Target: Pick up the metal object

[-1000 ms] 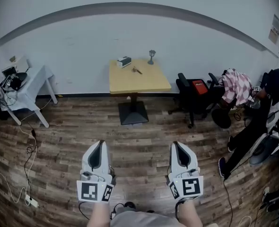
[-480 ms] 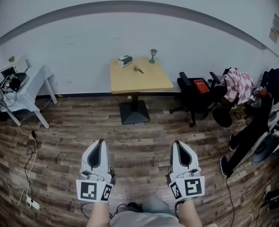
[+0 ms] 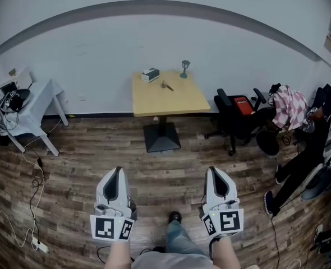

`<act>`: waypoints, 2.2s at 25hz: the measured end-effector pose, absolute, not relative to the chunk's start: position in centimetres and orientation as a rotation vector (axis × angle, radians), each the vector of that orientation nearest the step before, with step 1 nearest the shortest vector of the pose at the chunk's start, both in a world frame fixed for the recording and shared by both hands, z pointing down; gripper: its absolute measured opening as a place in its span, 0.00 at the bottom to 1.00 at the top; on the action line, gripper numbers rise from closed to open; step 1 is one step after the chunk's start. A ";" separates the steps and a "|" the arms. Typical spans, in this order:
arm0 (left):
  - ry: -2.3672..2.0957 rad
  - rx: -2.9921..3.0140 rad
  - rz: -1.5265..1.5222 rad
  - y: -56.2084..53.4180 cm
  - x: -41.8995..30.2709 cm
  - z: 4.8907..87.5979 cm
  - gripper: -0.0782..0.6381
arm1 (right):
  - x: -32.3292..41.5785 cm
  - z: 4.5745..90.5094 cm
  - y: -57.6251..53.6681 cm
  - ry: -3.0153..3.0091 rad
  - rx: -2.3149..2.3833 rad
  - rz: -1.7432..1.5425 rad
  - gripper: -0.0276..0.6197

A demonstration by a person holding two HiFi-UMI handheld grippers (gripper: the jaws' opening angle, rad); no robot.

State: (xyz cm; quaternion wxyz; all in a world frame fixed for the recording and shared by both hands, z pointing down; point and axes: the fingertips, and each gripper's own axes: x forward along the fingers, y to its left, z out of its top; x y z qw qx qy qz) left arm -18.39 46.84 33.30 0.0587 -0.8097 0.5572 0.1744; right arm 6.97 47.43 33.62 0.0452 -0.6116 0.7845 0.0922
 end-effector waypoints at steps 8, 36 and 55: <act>1.702 -2.415 0.525 39.1 -17.2 31.6 0.11 | 7.9 31.6 38.6 2.407 -1.812 0.298 0.05; 1.762 -2.328 0.530 21.7 -10.1 30.3 0.11 | 14.7 31.3 19.5 2.444 -1.702 0.250 0.05; 1.724 -2.378 0.534 5.4 -11.7 30.4 0.11 | 13.1 30.6 4.5 2.400 -1.766 0.280 0.05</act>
